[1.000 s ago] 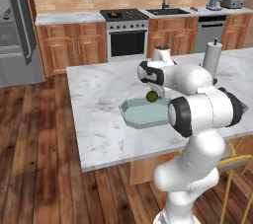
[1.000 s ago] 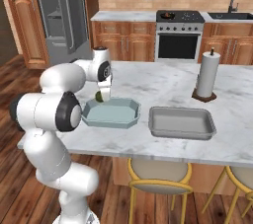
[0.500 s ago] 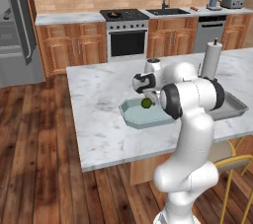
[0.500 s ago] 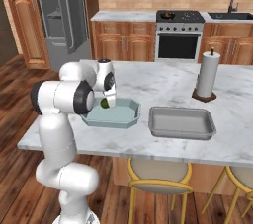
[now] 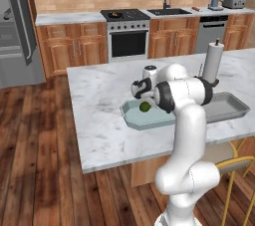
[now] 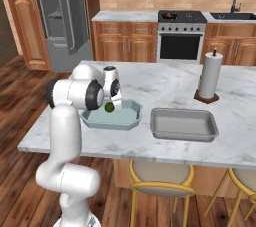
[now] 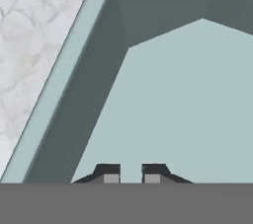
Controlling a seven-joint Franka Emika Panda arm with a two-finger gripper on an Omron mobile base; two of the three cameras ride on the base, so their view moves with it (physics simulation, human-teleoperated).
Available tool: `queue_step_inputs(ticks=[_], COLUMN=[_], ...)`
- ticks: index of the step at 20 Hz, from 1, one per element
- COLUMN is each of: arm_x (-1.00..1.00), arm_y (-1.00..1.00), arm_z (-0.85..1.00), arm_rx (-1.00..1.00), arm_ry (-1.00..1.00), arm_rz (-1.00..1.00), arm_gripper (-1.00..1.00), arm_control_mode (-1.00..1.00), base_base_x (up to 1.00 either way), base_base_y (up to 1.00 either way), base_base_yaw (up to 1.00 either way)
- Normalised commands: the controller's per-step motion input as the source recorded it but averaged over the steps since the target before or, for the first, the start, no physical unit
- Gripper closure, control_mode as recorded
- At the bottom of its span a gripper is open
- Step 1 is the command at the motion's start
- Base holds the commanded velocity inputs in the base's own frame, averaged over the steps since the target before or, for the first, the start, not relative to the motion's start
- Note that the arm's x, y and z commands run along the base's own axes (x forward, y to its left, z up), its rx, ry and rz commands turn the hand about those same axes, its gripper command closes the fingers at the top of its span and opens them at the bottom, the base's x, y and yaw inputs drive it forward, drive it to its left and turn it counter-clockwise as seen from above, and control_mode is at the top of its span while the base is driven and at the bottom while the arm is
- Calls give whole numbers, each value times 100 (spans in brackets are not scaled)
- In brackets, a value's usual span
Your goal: Place the cold items (lime and squash) from the fridge in one tupperware on the dining counter. Place the warm items (hot dog and kebab skewer) in the stove area in another tupperware.
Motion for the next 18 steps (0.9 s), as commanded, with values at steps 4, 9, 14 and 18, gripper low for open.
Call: queue_step_inputs(ticks=[4, 9, 14, 18], arm_x=[-1, -36, -96, -91], arm_y=[0, 0, 0, 0], arm_z=[-12, 7, 52, 93], arm_rx=[-1, 0, 4, 2], arm_ry=[-16, -26, -35, -28], arm_rz=[2, 2, 8, 13], arm_gripper=[-100, -100, -100, -100], arm_control_mode=[-100, -100, -100, -100], base_base_x=[0, 0, 0, 0], base_base_y=[0, 0, 0, 0], base_base_yaw=[0, 0, 0, 0])
